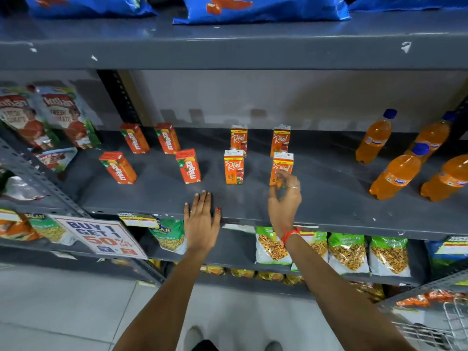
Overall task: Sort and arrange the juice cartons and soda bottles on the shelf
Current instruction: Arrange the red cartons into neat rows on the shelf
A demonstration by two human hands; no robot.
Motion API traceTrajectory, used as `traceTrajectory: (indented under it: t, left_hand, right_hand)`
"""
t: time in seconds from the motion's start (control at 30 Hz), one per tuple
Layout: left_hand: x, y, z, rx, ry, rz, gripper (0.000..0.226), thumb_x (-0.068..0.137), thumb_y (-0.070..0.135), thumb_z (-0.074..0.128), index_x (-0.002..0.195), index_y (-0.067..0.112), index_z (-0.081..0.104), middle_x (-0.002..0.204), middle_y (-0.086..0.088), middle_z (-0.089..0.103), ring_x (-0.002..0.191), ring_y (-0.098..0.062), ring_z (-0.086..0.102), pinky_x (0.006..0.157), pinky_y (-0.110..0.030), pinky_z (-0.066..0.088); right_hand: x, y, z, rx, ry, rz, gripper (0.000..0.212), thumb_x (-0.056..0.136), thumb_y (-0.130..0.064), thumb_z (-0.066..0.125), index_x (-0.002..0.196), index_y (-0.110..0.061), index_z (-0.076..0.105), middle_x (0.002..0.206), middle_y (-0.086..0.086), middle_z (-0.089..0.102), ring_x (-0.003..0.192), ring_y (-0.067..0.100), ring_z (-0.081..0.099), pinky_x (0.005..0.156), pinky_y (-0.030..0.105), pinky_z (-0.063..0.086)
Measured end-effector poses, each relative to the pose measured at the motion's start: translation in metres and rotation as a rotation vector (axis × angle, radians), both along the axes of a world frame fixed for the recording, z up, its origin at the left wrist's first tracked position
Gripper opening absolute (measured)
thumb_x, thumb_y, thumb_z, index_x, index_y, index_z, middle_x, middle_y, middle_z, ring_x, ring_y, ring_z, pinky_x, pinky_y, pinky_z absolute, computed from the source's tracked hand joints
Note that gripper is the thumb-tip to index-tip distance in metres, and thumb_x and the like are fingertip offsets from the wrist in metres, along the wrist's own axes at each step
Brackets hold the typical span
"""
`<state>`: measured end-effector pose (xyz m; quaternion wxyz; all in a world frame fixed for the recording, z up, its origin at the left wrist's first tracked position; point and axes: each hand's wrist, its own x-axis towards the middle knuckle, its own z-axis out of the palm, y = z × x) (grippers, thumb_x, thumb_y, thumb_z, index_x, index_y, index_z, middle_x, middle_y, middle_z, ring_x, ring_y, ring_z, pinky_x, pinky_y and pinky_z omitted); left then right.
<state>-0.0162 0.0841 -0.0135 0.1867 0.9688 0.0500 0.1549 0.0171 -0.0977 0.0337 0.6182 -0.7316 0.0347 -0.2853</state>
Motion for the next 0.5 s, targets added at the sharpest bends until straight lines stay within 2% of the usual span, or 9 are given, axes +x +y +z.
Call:
traceTrajectory:
  t: [0.07, 0.17, 0.23, 0.3, 0.4, 0.5]
  left_hand:
    - [0.001, 0.012, 0.002, -0.001, 0.008, 0.042, 0.05, 0.093, 0.032, 0.038, 0.137, 0.01, 0.034, 0.148, -0.008, 0.036, 0.14, -0.023, 0.024, 0.116, -0.046, 0.012]
    - [0.005, 0.061, 0.007, 0.042, 0.043, 0.117, 0.053, 0.093, 0.035, 0.037, 0.138, 0.009, 0.031, 0.15, -0.01, 0.032, 0.141, -0.025, 0.02, 0.115, -0.049, 0.011]
    - [0.009, 0.092, 0.012, 0.048, 0.076, 0.137, 0.056, 0.093, 0.038, 0.036, 0.14, 0.009, 0.028, 0.151, -0.011, 0.028, 0.142, -0.026, 0.016, 0.115, -0.05, 0.009]
    - [0.014, 0.119, 0.014, 0.071, 0.116, 0.115, 0.058, 0.093, 0.04, 0.034, 0.141, 0.01, 0.024, 0.153, -0.01, 0.025, 0.143, -0.024, 0.013, 0.116, -0.05, 0.005]
    - [0.016, 0.144, 0.011, 0.122, 0.176, 0.054, 0.061, 0.093, 0.043, 0.032, 0.142, 0.011, 0.02, 0.154, -0.008, 0.023, 0.143, -0.022, 0.013, 0.116, -0.049, 0.003]
    - [0.016, 0.151, 0.007, 0.145, 0.188, 0.025, 0.064, 0.092, 0.047, 0.027, 0.143, 0.01, 0.017, 0.154, -0.009, 0.02, 0.143, -0.023, 0.013, 0.116, -0.047, 0.002]
  right_hand:
    - [0.004, 0.012, -0.002, -0.06, 0.003, 0.109, 0.043, 0.077, 0.002, 0.053, 0.105, -0.031, 0.056, 0.106, 0.006, 0.063, 0.098, 0.015, 0.06, 0.091, 0.029, 0.05]
    - [0.016, 0.06, 0.002, -0.143, 0.083, 0.274, 0.035, 0.077, 0.004, 0.054, 0.106, -0.014, 0.059, 0.103, 0.006, 0.064, 0.096, 0.022, 0.062, 0.09, 0.037, 0.052]
    - [0.027, 0.091, 0.006, -0.173, 0.171, 0.398, 0.043, 0.078, 0.005, 0.058, 0.118, -0.009, 0.054, 0.116, 0.009, 0.061, 0.104, 0.023, 0.059, 0.093, 0.041, 0.052]
    - [0.039, 0.119, 0.011, -0.176, 0.266, 0.494, 0.063, 0.078, 0.001, 0.066, 0.134, -0.008, 0.039, 0.136, 0.013, 0.049, 0.12, 0.024, 0.049, 0.102, 0.045, 0.045]
    - [0.054, 0.149, 0.007, -0.183, 0.318, 0.495, 0.083, 0.075, -0.004, 0.072, 0.142, -0.007, 0.024, 0.142, 0.017, 0.04, 0.13, 0.028, 0.041, 0.11, 0.044, 0.036]
    - [0.063, 0.158, -0.004, -0.128, 0.324, 0.458, 0.071, 0.077, -0.004, 0.07, 0.138, -0.008, 0.033, 0.133, 0.016, 0.052, 0.122, 0.027, 0.051, 0.107, 0.041, 0.04]
